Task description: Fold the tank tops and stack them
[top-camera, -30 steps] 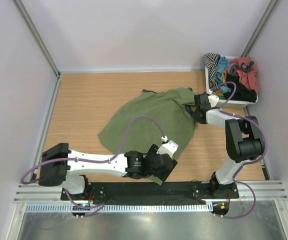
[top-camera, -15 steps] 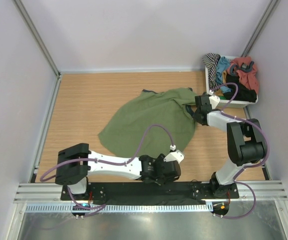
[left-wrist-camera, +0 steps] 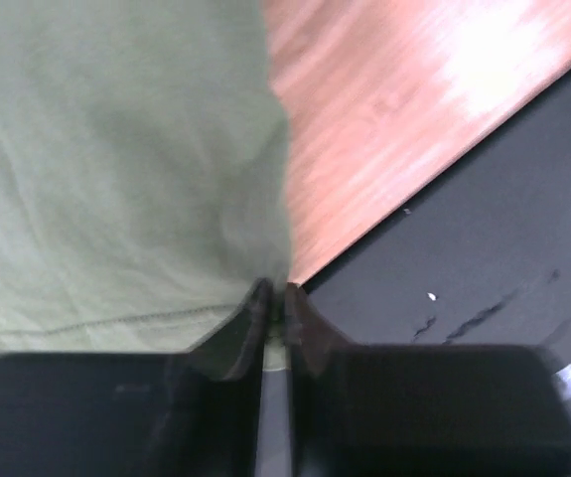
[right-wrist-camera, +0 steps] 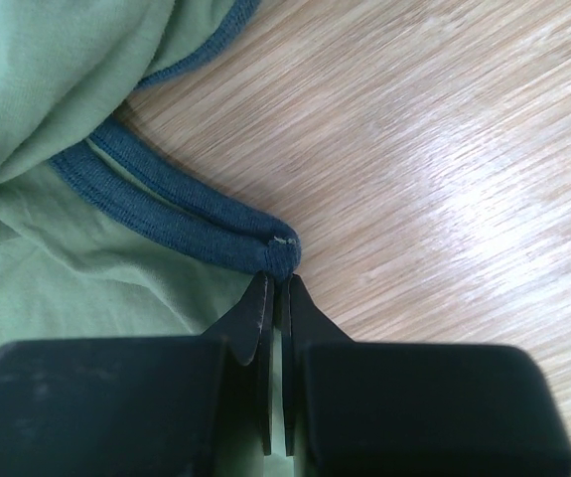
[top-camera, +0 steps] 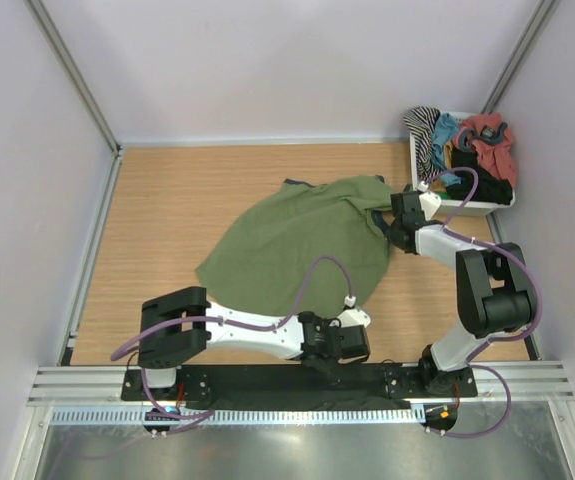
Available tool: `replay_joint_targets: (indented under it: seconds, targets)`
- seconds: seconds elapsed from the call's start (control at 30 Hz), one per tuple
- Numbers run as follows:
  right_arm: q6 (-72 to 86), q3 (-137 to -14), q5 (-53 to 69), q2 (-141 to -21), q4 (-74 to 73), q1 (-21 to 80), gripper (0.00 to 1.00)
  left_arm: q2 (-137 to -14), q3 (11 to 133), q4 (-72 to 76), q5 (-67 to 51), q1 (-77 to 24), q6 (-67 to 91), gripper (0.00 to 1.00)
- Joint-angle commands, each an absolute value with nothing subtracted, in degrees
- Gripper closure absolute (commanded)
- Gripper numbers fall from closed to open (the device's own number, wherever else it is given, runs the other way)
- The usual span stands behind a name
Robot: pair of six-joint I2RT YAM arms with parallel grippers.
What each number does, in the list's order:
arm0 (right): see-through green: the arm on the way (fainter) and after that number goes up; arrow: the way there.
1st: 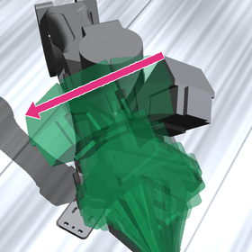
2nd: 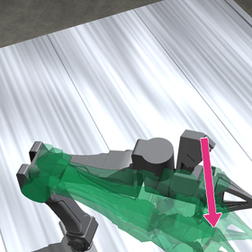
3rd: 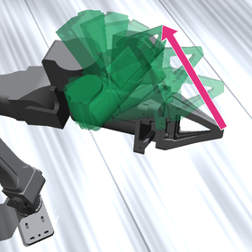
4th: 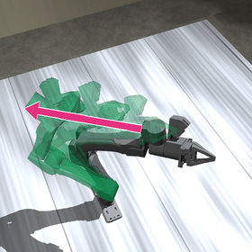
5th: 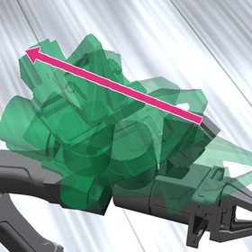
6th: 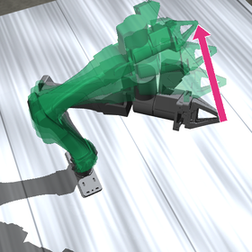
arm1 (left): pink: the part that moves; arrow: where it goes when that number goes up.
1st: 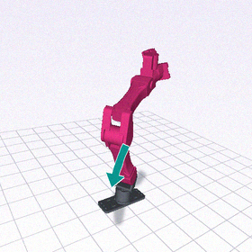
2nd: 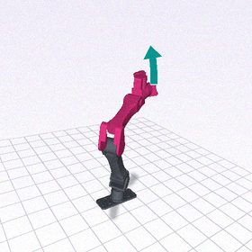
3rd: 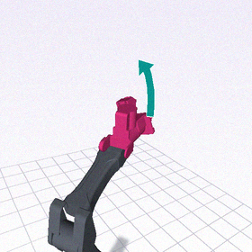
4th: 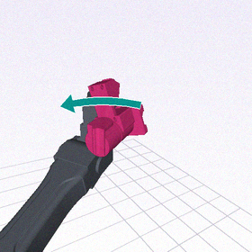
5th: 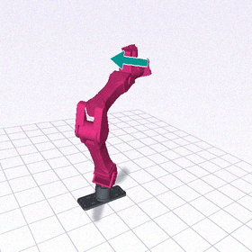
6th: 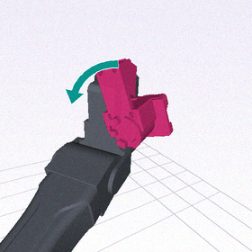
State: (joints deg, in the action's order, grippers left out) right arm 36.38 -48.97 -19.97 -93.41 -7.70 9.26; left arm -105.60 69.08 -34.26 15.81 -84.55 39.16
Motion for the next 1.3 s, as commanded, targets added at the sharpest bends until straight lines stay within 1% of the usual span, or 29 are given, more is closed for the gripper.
replay_joint_targets:
  seconds: [0.0, 0.1, 0.2, 0.27, 0.3, 0.33, 0.37, 0.43, 0.53, 0.7, 0.8, 1.0, 1.13, 1.17, 1.27]
  targets:
    - [37.00, -48.69, -21.97, -90.18, -5.98, 9.14, 0.99, -104.51, 69.44, -37.44, 17.06, -82.53, 40.25, 1.00]
    - [37.00, -48.52, -22.06, -89.91, -6.06, 9.05, 0.99, -101.70, 67.68, -35.78, 15.21, -80.60, 40.34, 1.00]
    - [37.09, -48.52, -21.80, -89.83, -5.98, 9.05, 0.99, -95.12, 63.56, -30.34, 8.73, -77.44, 40.25, 1.00]
    - [37.09, -48.60, -21.80, -89.82, -6.15, 9.14, 0.99, -88.81, 58.82, -24.82, 1.70, -72.53, 41.04, 1.00]
    - [37.09, -48.43, -21.80, -89.82, -6.15, 9.05, 0.99, -86.94, 55.32, -23.13, 0.19, -70.68, 41.83, 1.00]
    - [37.09, -48.51, -21.71, -89.82, -6.15, 9.05, 0.99, -85.44, 53.98, -21.98, -1.91, -66.92, 42.27, 1.00]
    - [37.09, -48.52, -21.62, -89.91, -6.15, 9.14, 0.99, -83.17, 53.18, -22.06, -2.02, -65.58, 42.19, 1.00]
    - [37.09, -48.52, -21.10, -90.17, -6.06, 9.14, 0.99, -82.62, 53.17, -24.07, -0.97, -63.56, 40.53, 1.00]
    - [37.09, -48.87, -20.22, -91.14, -5.89, 9.14, 0.99, -83.23, 53.35, -25.05, -2.80, -61.54, 39.81, 1.00]
    - [37.44, -49.40, -20.82, -91.67, -6.94, 9.14, 0.99, -82.97, 46.95, -13.90, -15.18, -53.63, 43.94, 1.00]
    - [37.88, -49.22, -21.62, -90.97, -7.29, 9.14, 0.99, -83.41, 46.41, -13.10, -17.13, -49.32, 43.42, 1.00]
    - [38.58, -50.36, -23.03, -91.76, -8.96, 9.14, 0.99, -85.69, 46.76, -13.71, -16.09, -39.92, 41.57, 1.00]
    - [38.85, -50.89, -23.73, -92.37, -9.75, 9.14, 0.98, -88.33, 46.50, -12.83, -16.52, -37.36, 40.96, 1.00]
    - [38.93, -50.98, -24.08, -92.20, -9.93, 9.14, 0.96, -88.50, 45.97, -12.31, -16.87, -37.09, 40.87, 1.00]
    - [38.59, -50.98, -24.95, -90.45, -10.98, 9.05, 0.97, -86.50, 44.57, -11.16, -17.84, -36.83, 40.61, 1.00]
